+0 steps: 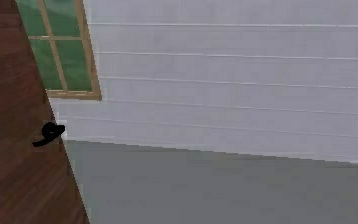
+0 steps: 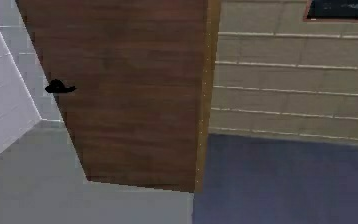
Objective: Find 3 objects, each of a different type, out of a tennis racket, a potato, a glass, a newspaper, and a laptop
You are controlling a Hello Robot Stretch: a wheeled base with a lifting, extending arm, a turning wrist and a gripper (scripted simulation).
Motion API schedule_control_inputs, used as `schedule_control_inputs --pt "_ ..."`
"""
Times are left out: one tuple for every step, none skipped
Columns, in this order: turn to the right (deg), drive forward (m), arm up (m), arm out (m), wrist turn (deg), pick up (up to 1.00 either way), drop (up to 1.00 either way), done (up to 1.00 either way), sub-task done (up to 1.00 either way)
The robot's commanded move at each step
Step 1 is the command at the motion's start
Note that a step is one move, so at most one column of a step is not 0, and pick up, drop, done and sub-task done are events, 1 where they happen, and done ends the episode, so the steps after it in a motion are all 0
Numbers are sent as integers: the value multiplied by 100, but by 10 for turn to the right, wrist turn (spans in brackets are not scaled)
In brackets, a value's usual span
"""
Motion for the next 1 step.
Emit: schedule_control_inputs --pt "0 45 0 0 0 0 0 0 0"
